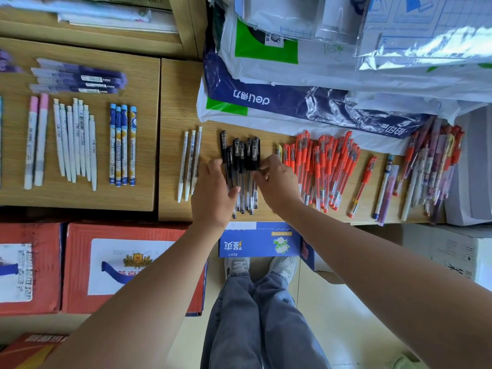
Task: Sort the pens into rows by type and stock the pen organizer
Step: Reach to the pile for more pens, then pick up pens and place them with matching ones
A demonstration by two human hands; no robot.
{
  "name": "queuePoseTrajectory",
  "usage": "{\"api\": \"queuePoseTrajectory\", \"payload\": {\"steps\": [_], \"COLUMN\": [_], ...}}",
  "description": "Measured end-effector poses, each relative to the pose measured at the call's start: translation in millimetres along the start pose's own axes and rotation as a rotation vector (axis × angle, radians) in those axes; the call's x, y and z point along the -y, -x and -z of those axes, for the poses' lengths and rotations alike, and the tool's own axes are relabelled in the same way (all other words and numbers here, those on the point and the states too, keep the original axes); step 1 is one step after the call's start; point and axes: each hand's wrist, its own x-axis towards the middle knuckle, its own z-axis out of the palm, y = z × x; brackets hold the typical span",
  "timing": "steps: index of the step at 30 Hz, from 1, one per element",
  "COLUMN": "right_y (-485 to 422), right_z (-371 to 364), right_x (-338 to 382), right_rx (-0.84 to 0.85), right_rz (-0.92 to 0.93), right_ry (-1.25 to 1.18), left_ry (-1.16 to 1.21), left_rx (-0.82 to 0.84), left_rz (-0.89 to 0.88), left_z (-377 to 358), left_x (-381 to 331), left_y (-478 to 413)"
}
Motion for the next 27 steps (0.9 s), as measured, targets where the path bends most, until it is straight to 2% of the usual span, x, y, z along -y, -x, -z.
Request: {"api": "queuePoseTrajectory", "payload": {"steps": [4,8,16,22,27], "right_y": [-6.5,-6.5,7.8,18.1,22.0], "right_z": [-0.8,-1.2,16.9,57.0,97.2], "right_x": [0.4,1.8,-11.7,-38.6,-98.6], "right_rx": [-0.021,-0.03,0.036,-0.027,-0.174], "right_rz": [-0.073,-0.094,0.034,0.05,-0.106], "right_ry": [-0.088,-0.049,-0.163,-0.226,-0.211], "left_ry": [-0.043,-0.066,-0.127,-0.094,-0.046], "left_rx": [0.025,0.033,-0.009,-0.025,0.1], "left_rz": [0.003,0.007,0.014,-0.234,-0.395], "left_z": [2.9,3.5,7.5,8.4,-15.8], "left_x": [-1.9,-3.0,-14.0,-44.3,-96.8], "left_y": [-0.1,0.3,0.5,1.1,2.6]}}
